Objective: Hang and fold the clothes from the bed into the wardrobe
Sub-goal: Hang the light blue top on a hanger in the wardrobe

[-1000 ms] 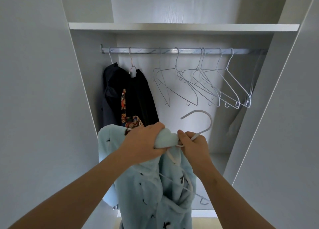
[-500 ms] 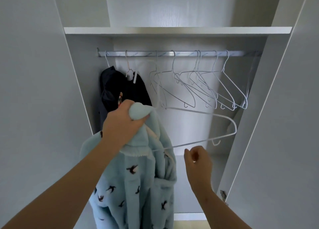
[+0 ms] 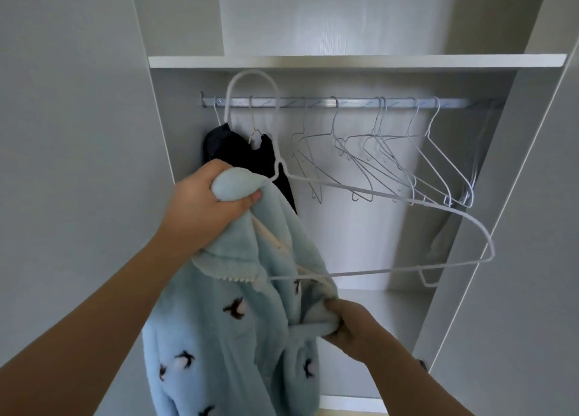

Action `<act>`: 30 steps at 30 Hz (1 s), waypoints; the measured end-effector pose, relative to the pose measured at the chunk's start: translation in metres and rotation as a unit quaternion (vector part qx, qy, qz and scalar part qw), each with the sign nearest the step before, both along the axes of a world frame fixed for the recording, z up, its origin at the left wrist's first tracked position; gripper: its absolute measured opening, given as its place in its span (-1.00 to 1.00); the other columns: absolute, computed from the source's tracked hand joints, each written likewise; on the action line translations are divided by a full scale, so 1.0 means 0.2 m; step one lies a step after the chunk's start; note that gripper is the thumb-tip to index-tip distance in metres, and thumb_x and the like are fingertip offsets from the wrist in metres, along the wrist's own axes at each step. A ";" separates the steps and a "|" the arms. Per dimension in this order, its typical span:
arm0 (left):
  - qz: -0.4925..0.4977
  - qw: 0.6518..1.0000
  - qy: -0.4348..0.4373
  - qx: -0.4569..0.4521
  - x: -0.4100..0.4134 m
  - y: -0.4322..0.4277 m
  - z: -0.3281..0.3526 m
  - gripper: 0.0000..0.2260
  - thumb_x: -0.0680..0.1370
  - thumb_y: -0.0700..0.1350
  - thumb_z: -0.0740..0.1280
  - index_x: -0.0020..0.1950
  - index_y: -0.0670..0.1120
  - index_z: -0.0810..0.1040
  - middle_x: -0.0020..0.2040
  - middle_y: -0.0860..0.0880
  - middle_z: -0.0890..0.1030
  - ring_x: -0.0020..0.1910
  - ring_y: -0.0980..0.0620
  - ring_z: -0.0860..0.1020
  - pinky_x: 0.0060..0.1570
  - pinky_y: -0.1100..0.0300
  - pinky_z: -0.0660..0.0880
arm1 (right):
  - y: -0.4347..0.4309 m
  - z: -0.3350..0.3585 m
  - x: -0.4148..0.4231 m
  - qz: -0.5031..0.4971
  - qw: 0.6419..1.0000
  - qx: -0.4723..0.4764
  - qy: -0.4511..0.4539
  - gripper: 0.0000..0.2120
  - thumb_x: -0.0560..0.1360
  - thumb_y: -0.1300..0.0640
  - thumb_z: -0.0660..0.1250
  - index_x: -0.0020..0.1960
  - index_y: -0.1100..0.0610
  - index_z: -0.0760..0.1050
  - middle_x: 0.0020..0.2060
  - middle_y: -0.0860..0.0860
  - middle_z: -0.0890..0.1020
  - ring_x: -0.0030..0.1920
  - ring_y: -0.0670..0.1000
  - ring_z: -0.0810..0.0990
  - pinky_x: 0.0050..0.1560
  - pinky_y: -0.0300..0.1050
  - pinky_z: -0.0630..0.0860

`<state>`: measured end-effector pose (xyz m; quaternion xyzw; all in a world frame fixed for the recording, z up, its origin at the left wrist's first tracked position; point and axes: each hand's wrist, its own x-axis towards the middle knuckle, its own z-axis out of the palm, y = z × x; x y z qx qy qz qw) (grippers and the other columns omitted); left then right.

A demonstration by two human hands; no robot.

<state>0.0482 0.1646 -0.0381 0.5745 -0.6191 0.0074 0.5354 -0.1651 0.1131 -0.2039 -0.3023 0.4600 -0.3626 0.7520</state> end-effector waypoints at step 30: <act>0.080 0.966 -0.231 -0.084 0.03 -0.12 -0.18 -0.52 0.40 0.23 0.17 -0.03 -0.14 0.59 -0.31 -0.10 0.63 -0.36 -0.11 0.59 -0.33 0.24 0.36 | -0.06 0.21 -0.28 -0.169 0.984 -0.015 0.063 -0.61 0.35 0.14 0.48 0.10 0.30 0.52 -0.07 0.21 0.60 -0.10 0.17 0.57 0.03 0.10 0.56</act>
